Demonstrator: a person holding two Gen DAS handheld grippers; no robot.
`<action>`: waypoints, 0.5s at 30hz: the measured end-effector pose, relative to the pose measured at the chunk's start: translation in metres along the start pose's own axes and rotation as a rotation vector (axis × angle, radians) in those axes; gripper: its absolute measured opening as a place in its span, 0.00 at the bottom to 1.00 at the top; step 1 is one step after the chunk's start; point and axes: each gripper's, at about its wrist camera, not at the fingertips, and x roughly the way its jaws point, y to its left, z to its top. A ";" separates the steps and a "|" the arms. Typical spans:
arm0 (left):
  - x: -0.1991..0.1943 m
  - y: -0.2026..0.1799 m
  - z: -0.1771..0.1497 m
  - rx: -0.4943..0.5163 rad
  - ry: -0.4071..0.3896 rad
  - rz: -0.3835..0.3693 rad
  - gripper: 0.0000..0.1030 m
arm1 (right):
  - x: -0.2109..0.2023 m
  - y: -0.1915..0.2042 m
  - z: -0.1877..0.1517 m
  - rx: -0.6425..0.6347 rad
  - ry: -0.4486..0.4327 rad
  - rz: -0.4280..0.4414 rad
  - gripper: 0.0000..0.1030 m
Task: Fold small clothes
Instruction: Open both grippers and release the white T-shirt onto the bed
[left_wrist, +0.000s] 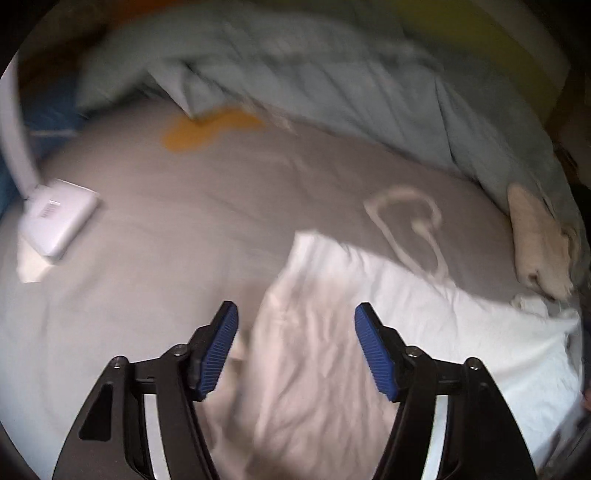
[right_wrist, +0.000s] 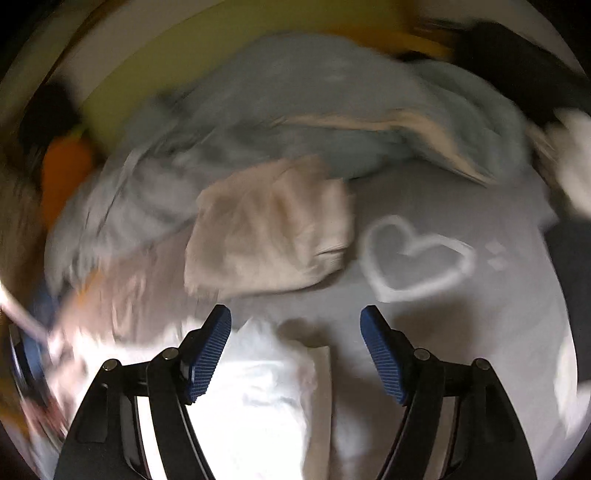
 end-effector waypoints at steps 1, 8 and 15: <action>0.002 -0.003 0.002 0.013 0.003 0.058 0.16 | 0.011 0.003 -0.002 -0.041 0.026 0.005 0.61; -0.044 0.006 -0.007 -0.067 -0.238 0.072 0.04 | 0.025 0.010 -0.009 -0.034 -0.104 0.047 0.04; 0.007 0.000 -0.011 0.024 -0.108 0.279 0.22 | 0.062 0.008 -0.009 -0.013 0.006 -0.191 0.26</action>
